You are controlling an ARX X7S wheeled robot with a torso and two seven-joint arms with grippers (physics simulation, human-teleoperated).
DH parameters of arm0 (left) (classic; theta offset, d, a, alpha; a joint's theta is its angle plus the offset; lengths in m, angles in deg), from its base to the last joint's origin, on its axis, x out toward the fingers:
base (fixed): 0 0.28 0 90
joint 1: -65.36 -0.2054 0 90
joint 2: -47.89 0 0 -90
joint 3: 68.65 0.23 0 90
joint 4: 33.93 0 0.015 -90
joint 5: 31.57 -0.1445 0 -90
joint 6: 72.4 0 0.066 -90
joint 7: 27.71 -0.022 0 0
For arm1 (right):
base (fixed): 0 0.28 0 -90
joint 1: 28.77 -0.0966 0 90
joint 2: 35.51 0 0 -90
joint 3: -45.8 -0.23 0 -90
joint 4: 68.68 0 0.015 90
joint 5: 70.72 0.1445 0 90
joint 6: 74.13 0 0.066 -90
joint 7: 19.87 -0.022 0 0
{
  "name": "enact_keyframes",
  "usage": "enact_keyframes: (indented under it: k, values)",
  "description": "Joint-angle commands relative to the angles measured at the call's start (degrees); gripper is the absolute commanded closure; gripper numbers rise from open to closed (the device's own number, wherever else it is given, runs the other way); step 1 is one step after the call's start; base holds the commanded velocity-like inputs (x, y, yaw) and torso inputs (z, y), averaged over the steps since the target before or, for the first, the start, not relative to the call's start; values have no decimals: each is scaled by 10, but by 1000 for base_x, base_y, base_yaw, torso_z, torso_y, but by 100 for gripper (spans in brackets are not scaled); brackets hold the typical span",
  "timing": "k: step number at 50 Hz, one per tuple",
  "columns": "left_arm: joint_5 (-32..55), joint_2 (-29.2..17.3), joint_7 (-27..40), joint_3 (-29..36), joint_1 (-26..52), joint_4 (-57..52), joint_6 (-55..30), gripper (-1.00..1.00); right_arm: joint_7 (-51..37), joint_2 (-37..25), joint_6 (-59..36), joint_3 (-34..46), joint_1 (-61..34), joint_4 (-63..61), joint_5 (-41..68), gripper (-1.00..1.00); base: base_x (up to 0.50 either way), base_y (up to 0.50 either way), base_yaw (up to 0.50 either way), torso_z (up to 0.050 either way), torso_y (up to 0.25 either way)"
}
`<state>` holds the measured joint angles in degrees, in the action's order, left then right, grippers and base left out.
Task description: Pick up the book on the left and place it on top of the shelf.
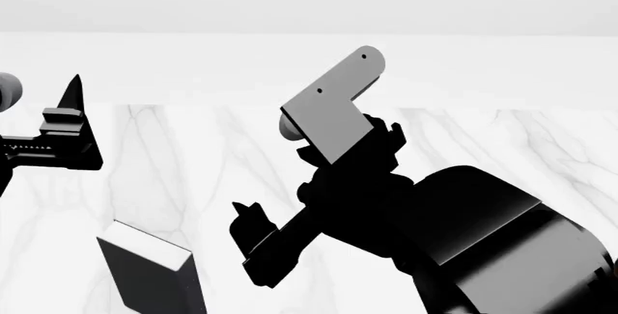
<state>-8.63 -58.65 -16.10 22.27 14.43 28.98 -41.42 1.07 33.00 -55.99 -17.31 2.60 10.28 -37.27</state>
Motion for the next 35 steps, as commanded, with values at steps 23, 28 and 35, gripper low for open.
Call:
enact_keyframes:
  k: [23, 28, 35]
  values:
    - [5, -3, 6, 4, -3, 5, 6, -100, 62, 63, 103, 117, -6, 112, -32, -100, 0, 0, 0, 0, 0]
    - [5, -4, 7, 6, -2, 6, 6, -100, 71, 92, 136, 144, -12, 170, -52, -100, 0, 0, 0, 0, 0]
    - [7, -6, 9, 6, -2, 4, 4, -100, 72, 129, 167, 164, -21, 236, -70, -100, 0, 0, 0, 0, 0]
